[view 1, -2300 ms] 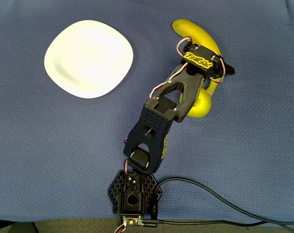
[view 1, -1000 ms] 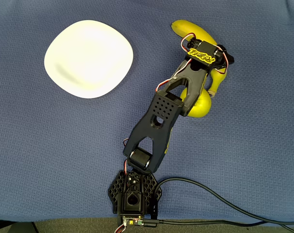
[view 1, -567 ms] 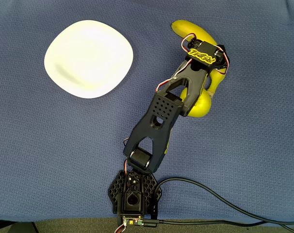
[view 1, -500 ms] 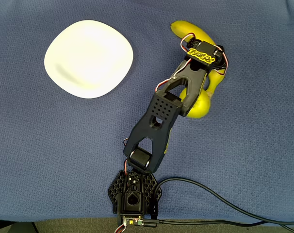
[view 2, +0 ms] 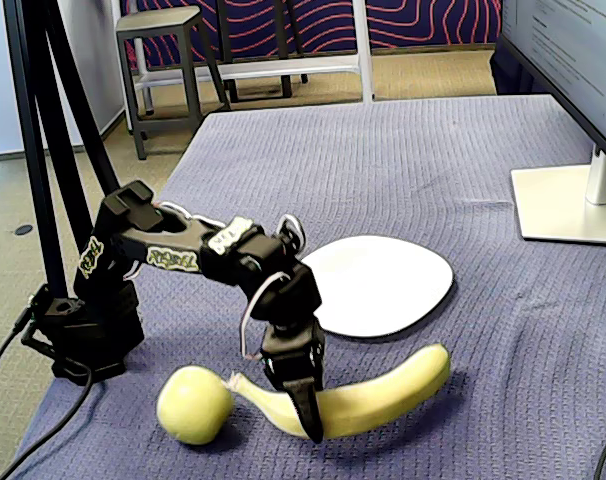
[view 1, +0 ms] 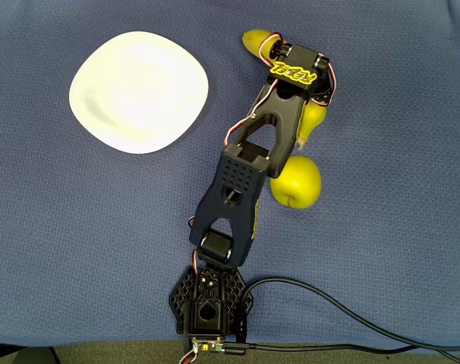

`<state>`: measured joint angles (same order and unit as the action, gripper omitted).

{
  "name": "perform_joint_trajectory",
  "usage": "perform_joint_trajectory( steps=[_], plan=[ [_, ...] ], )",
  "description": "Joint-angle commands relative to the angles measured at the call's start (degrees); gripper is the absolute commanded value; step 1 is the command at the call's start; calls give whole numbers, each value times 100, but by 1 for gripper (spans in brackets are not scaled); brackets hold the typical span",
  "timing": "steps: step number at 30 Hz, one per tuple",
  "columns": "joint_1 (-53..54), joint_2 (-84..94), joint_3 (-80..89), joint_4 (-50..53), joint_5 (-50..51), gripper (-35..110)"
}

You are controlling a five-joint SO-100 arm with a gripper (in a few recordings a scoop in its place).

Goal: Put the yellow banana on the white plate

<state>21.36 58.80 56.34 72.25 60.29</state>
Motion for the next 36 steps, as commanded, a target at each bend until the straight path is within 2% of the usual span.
perform_joint_trajectory(
  steps=[1, 6, 13, 27, 36],
  plan=[
    [-141, 1169, -554, 193, 70, 0],
    [-290, 1494, -308, 378, 70, 0],
    [-703, 2162, 861, 413, -62, 0],
    [-2417, 3270, 1688, 352, 88, 0],
    [-3261, 3331, 2522, 18, -360, 0]
  ],
)
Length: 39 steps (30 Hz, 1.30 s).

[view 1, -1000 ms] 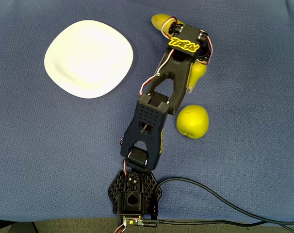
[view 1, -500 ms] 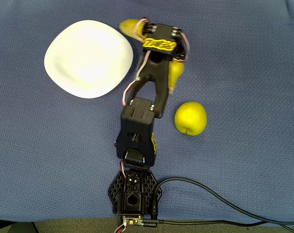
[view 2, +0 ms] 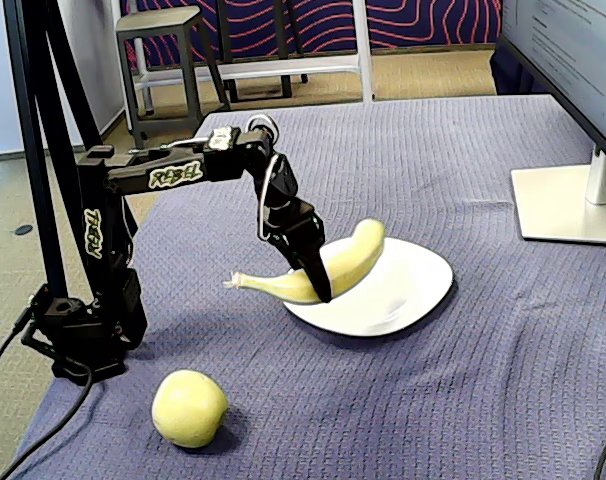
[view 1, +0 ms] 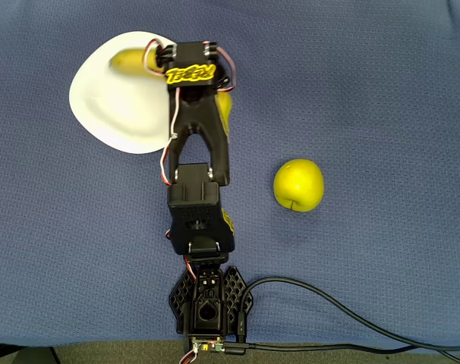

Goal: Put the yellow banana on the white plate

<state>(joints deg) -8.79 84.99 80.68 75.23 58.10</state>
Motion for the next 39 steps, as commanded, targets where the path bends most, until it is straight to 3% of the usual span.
perform_joint_trajectory(
  steps=[1, 14, 39],
  plan=[
    [-299, 703, 149, -352, -158, 0],
    [-1222, 378, 211, -914, -756, 0],
    [-1151, -1846, -1881, -1011, -817, 0]
  ],
)
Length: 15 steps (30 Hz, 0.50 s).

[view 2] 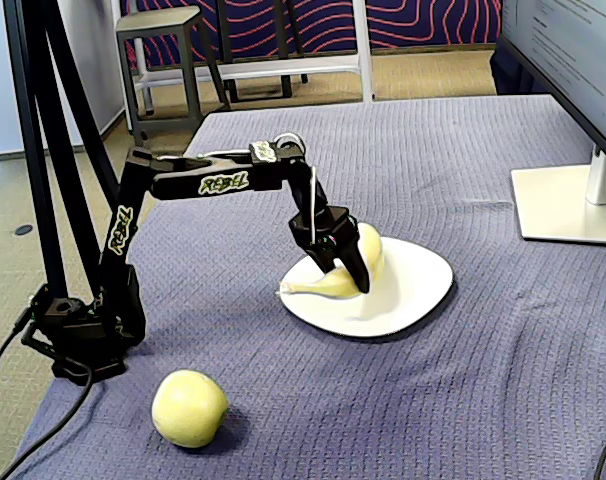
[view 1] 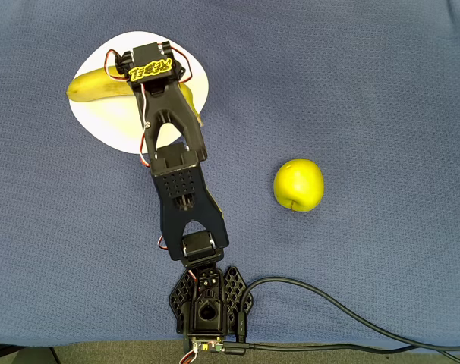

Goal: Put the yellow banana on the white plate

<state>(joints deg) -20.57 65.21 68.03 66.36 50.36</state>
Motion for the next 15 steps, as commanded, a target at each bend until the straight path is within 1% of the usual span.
perform_joint_trajectory(
  steps=[1, 15],
  plan=[
    [26, 114, -615, -114, -26, 0],
    [211, -149, -352, -211, -62, 0]
  ],
)
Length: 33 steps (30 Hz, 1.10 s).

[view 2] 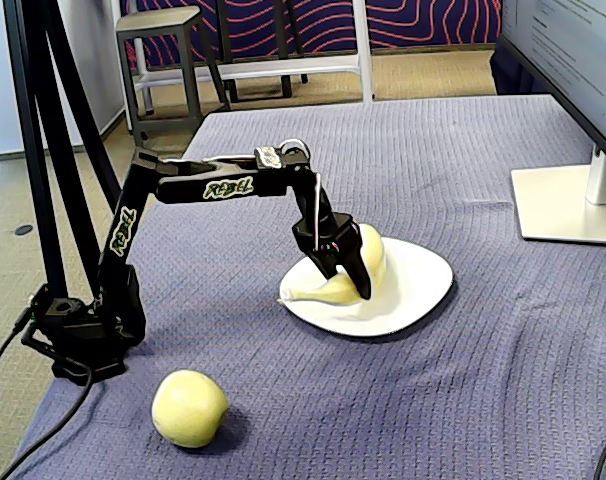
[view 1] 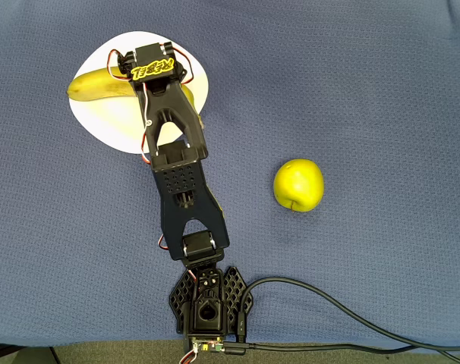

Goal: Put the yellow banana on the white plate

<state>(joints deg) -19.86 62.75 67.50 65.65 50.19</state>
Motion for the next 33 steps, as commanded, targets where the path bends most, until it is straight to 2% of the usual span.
perform_joint_trajectory(
  steps=[1, 6, 11, 18, 26, 30, 32, 33],
  plan=[
    [149, 97, -290, -141, -44, 0],
    [167, 97, -299, -141, -62, 0],
    [167, 70, -308, -141, -79, 17],
    [149, 79, -316, -79, 105, 23],
    [114, 123, -316, 0, 132, 23],
    [-158, 193, -545, 439, 299, 25],
    [-290, 246, -694, 738, 422, 16],
    [-343, 272, -765, 879, 510, 17]
  ],
)
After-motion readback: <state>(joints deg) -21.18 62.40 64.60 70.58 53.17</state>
